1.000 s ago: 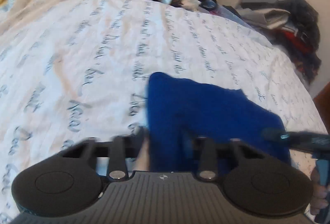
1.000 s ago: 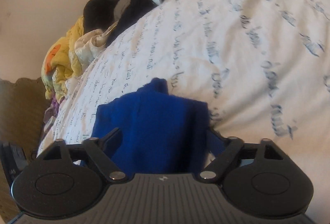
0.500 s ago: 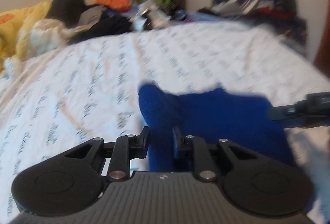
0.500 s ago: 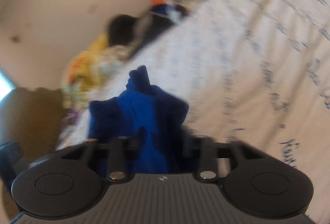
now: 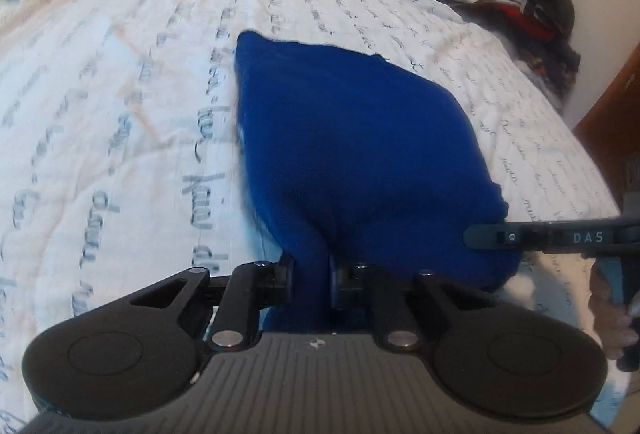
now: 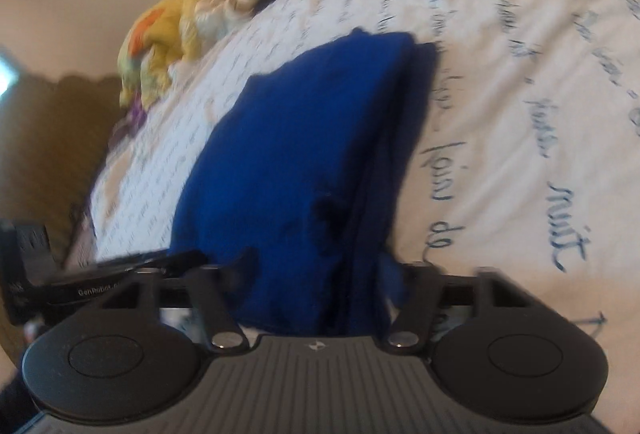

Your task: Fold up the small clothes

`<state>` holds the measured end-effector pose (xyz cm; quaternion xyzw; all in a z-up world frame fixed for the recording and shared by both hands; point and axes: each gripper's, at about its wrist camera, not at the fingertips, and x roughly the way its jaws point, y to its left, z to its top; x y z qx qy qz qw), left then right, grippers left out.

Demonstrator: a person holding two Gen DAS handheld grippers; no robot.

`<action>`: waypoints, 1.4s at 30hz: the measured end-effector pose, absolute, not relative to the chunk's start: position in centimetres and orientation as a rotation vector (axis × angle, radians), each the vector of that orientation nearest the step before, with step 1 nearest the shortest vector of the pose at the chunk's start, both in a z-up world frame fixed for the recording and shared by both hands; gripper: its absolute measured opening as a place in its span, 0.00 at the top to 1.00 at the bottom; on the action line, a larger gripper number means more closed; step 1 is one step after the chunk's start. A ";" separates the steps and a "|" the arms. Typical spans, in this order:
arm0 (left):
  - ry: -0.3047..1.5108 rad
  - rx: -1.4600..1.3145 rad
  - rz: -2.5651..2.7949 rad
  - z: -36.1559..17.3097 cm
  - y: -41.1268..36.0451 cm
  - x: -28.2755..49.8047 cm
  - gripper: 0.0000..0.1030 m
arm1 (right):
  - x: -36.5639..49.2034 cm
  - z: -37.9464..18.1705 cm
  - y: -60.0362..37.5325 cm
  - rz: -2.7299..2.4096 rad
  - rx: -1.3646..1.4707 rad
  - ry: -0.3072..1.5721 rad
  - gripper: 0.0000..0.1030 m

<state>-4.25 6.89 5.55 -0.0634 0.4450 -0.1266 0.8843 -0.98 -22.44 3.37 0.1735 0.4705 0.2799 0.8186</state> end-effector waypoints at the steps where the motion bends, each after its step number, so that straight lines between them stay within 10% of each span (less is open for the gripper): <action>1: 0.932 -0.126 -0.254 6.0 6.9 -4.1 0.89 | -0.5 3.5 -22.4 0.611 0.370 1.003 0.85; 5: 0.898 -0.145 -0.328 9.4 8.2 -6.3 0.87 | -2.1 7.5 -23.8 0.651 0.372 0.946 0.88; 9: 0.880 0.029 -0.215 7.5 8.5 -8.2 0.30 | -4.1 6.9 -25.1 0.565 0.304 1.016 0.76; 14: 0.691 0.012 -0.276 9.7 6.5 -8.6 0.29 | -2.0 10.2 -27.0 0.494 0.425 0.829 0.71; 18: 0.711 0.149 -0.399 7.1 0.5 -6.2 0.26 | 3.5 11.4 -22.3 0.572 0.364 0.811 0.31; 22: 0.710 0.215 -0.384 3.4 -0.3 -6.0 0.24 | 8.1 6.6 -17.6 0.471 -0.026 0.815 0.30; 42: 0.637 0.041 -0.433 5.7 4.3 -9.6 0.19 | 7.0 6.7 -13.7 0.602 0.105 0.798 0.26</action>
